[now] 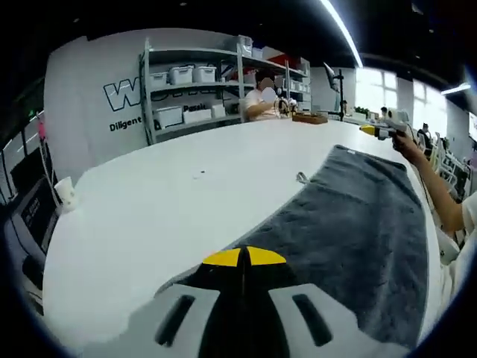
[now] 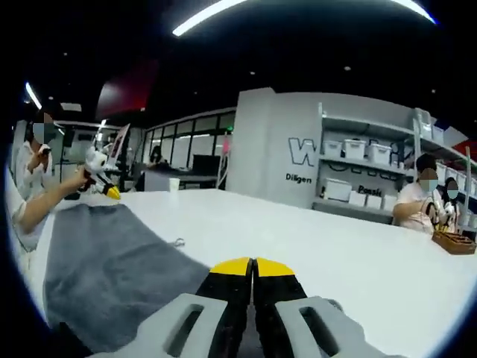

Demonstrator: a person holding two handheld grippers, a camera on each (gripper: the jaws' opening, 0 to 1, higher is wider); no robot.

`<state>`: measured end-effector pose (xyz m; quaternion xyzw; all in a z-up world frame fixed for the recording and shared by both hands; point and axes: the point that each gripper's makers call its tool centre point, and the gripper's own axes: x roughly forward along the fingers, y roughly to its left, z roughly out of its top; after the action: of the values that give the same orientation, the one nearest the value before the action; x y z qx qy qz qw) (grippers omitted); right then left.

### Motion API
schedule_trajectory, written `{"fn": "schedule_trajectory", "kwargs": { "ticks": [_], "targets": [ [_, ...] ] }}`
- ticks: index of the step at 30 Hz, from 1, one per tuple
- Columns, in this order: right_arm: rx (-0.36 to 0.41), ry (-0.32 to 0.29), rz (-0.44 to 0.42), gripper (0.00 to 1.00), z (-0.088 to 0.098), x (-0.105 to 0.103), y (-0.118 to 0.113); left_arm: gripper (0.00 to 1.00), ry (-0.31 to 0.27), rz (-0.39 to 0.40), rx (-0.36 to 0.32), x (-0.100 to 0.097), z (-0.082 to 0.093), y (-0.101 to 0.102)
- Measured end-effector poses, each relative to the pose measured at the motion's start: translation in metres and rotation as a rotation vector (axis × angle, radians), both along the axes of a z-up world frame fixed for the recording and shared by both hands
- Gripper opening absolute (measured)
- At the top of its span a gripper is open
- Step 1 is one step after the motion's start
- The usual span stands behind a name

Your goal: Open the folded towel by lifting each exposed corner and separating the folded layers until the towel lies flat within the target outline without major curled edges

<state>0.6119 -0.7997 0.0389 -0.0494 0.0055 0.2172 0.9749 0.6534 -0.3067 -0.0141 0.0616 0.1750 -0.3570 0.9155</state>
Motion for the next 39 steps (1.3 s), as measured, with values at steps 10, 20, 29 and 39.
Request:
{"fn": "schedule_trajectory", "kwargs": {
  "ticks": [10,20,29,39],
  "targets": [
    [0.053,-0.097,-0.048,0.0,0.034,0.007,-0.007,0.01,-0.131,0.062,-0.074,0.015,0.028,0.009],
    [0.103,-0.193,-0.116,0.0,0.056,0.023,-0.019,0.01,-0.369,0.122,-0.155,0.019,0.084,0.017],
    [-0.043,-0.248,-0.267,0.0,0.048,0.036,-0.045,0.01,-0.577,-0.08,-0.312,-0.015,0.115,0.003],
    [0.137,-0.137,-0.182,0.0,-0.015,0.045,-0.03,0.01,-0.495,0.007,-0.356,0.002,0.087,0.019]
  ]
}}
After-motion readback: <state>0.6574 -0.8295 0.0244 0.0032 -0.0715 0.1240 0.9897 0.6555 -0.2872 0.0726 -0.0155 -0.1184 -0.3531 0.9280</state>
